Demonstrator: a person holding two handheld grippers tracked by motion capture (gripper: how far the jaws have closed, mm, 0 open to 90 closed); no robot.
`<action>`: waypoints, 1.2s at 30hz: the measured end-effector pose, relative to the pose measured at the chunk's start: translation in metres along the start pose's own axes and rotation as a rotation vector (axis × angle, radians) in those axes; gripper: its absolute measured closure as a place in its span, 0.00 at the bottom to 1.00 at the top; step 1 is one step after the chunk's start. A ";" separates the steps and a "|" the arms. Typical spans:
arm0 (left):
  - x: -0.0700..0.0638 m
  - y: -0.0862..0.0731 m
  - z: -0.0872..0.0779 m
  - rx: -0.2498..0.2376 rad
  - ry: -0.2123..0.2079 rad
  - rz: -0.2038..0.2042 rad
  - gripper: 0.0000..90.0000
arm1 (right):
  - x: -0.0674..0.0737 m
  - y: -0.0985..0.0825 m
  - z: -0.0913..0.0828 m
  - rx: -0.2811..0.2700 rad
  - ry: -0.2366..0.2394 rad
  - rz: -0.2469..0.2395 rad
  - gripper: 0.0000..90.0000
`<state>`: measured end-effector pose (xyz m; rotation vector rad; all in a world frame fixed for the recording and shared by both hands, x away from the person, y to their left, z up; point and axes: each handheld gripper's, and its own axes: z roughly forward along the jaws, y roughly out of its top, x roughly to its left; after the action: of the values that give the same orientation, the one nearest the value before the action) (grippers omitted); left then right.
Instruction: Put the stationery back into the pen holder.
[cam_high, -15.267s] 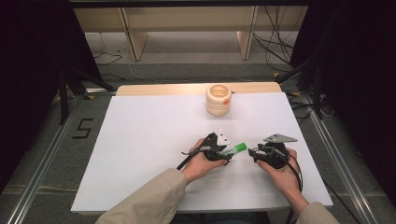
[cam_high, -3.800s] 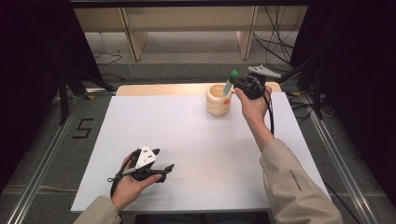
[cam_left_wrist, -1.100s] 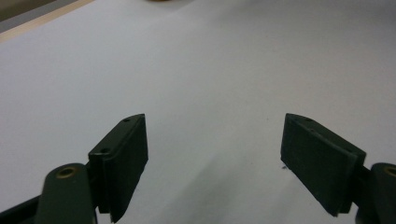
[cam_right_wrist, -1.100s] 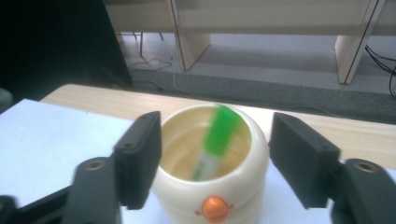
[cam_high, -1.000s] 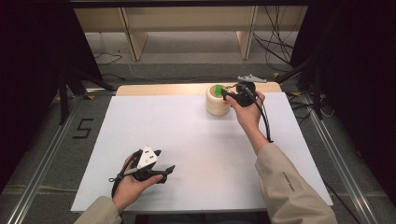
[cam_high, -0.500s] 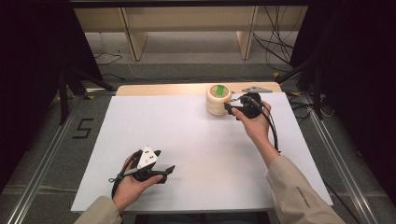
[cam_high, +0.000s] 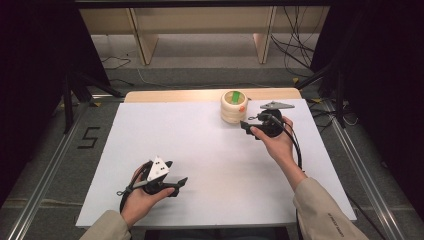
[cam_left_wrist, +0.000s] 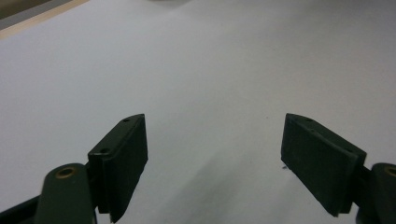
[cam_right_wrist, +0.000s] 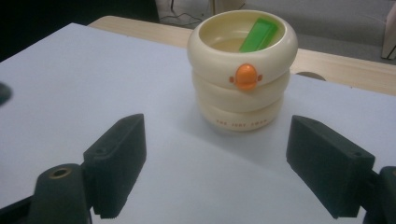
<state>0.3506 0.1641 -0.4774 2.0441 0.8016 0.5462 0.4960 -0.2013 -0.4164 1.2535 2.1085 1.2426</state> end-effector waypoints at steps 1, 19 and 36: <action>0.000 0.000 0.000 0.000 0.000 0.000 0.25 | 0.001 -0.001 -0.001 0.001 0.003 -0.003 0.23; 0.000 0.000 0.000 -0.003 0.002 -0.005 0.25 | 0.010 -0.018 -0.016 0.021 0.036 -0.028 0.22; 0.000 0.000 0.000 0.001 0.001 -0.004 0.25 | 0.013 -0.048 -0.042 0.048 0.078 -0.036 0.22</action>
<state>0.3506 0.1638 -0.4773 2.0428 0.8066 0.5454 0.4362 -0.2209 -0.4327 1.1992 2.2181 1.2518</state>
